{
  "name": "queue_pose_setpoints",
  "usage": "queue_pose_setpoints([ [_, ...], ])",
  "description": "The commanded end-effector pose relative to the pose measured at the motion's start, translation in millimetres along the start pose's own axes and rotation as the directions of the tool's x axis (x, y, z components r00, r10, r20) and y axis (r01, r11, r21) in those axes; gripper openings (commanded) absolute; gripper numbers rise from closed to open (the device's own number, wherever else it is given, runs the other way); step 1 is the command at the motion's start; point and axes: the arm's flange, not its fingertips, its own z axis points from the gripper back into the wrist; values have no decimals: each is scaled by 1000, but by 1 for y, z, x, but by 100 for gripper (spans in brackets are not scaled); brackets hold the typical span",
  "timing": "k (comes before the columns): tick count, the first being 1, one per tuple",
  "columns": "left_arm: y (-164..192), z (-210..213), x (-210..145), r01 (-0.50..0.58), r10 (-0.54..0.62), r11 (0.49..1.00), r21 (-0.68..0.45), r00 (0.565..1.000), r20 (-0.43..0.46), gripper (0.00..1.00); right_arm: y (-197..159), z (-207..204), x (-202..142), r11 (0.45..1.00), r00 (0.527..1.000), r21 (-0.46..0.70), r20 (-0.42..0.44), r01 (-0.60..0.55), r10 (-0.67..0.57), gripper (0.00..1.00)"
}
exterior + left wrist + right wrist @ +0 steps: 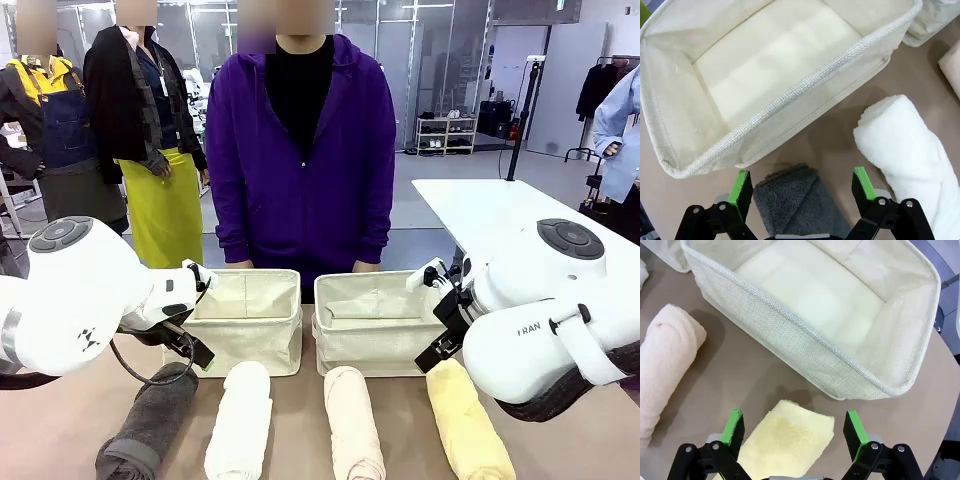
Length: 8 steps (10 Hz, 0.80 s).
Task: Divide the towels into two baskets.
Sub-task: Pick up one hotel-folded towel and place it in the Fabric basket indicated by the person.
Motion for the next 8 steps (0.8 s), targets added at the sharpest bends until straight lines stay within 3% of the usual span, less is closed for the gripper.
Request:
queue_pose_setpoints([
  [1, 0, 0, 0, 0, 0, 1000, 0, 1000, 0, 100, 0, 0, 0, 1000, 1000, 0, 0, 0, 0, 100],
  [8, 0, 0, 0, 0, 0, 1000, 0, 1000, 0, 100, 0, 0, 0, 1000, 1000, 0, 0, 0, 0, 100],
])
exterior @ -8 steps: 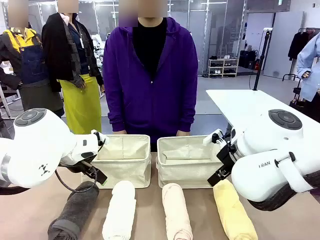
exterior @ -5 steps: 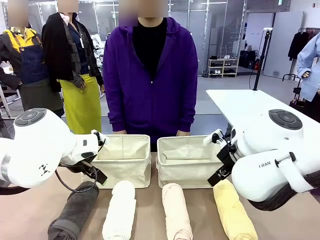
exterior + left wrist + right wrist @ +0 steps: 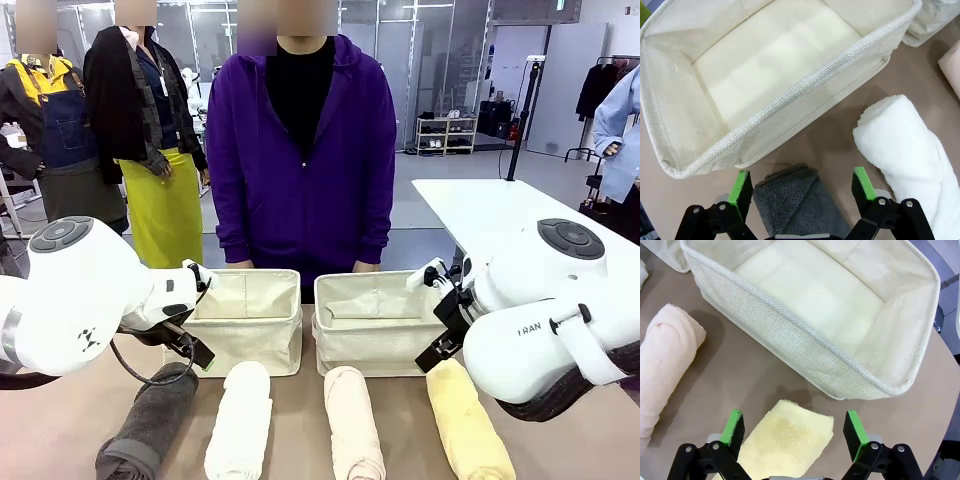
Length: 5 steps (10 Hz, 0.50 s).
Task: Divide the towels into two baskets.
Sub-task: Pick up one hotel-folded towel and place it in the Fabric basket indicated by the person.
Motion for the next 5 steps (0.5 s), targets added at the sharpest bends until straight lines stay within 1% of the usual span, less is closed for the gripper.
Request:
queue_pose_setpoints([
  [1, 0, 0, 0, -1, 1, 1000, 0, 1000, 0, 100, 1, 0, 0, 1000, 1000, 1, 0, 0, 0, 100],
  [4, 0, 0, 0, 0, 0, 1000, 0, 1000, 0, 100, 0, 0, 0, 1000, 1000, 0, 0, 0, 0, 100],
  [5, 5, 8, 4, 9, -9, 1000, -1, 1000, 1, 100, -4, 14, 9, 1000, 1000, -16, 23, -2, 2, 100],
])
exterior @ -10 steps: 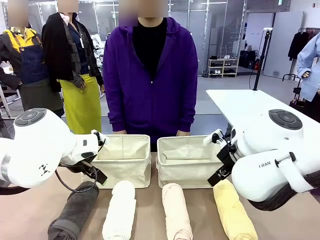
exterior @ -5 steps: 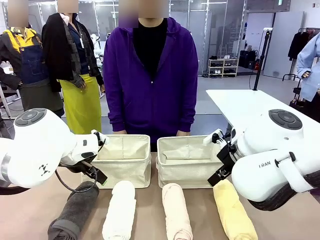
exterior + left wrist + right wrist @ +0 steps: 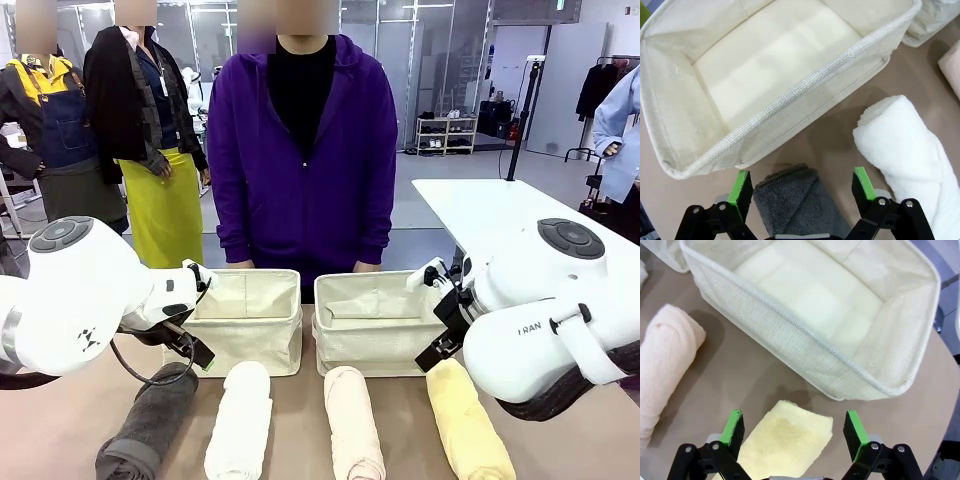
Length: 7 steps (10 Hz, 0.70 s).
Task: Divide the towels into two baskets.
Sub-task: Pick up one hotel-folded towel and place it in the Fabric basket indicated by the person.
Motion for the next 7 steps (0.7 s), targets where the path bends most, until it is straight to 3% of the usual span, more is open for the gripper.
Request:
queue_pose_setpoints([
  [1, 10, 21, 8, -23, 23, 1000, -12, 1000, -13, 100, -4, 21, 9, 1000, 1000, -11, 21, 0, 0, 100],
  [3, 22, 59, 13, -61, 58, 993, -102, 998, -28, 100, -10, 59, 12, 997, 998, 68, 37, 44, -47, 100],
  [4, 31, 77, 10, -98, 93, 975, -200, 995, -31, 100, -15, 75, 9, 986, 995, 139, 34, 87, -93, 100],
  [5, 44, 93, 2, -123, 121, 939, -321, 992, -29, 100, -26, 88, 3, 967, 989, 212, 31, 138, -147, 100],
  [6, 64, 114, -13, -163, 184, 860, -483, 983, -3, 100, -43, 103, -9, 911, 971, 353, 23, 213, -236, 100],
  [7, 82, 130, -31, -173, 228, 808, -563, 973, 28, 100, -61, 115, -25, 853, 955, 450, -1, 265, -297, 100],
])
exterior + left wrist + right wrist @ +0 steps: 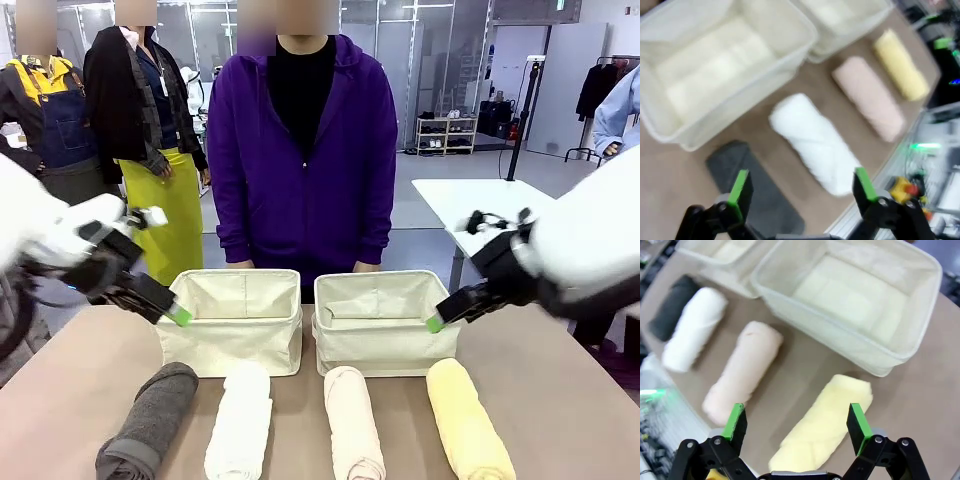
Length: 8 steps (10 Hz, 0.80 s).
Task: Divide the towels into two baskets.
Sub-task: Pick up one hotel-folded towel and place it in the Fabric basket indicated by the person.
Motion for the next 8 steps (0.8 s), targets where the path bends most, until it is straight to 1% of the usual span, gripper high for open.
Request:
queue_pose_setpoints([
  [1, 34, 48, -33, -90, 98, 983, -161, 994, 43, 100, -45, 42, -30, 969, 987, 192, 12, 157, -162, 100],
  [2, 49, 65, -52, -138, 160, 964, -227, 984, 81, 100, -65, 59, -45, 934, 976, 291, 2, 206, -216, 100],
  [3, 68, 83, -75, -189, 232, 934, -302, 966, 112, 100, -88, 81, -64, 889, 957, 375, 11, 265, -290, 100],
  [4, 85, 101, -94, -231, 297, 911, -340, 942, 154, 100, -109, 103, -81, 854, 931, 410, 32, 319, -363, 100],
  [5, 102, 119, -114, -274, 356, 896, -349, 913, 197, 100, -133, 125, -101, 830, 905, 425, 57, 361, -422, 100],
  [6, 124, 143, -138, -341, 442, 870, -356, 860, 256, 100, -167, 149, -131, 784, 846, 429, 77, 449, -527, 100],
  [7, 136, 157, -155, -364, 477, 857, -366, 829, 292, 100, -187, 165, -154, 745, 790, 435, 115, 506, -603, 100],
  [8, 147, 172, -175, -398, 520, 839, -371, 786, 334, 100, -201, 178, -175, 724, 757, 446, 143, 526, -638, 100],
])
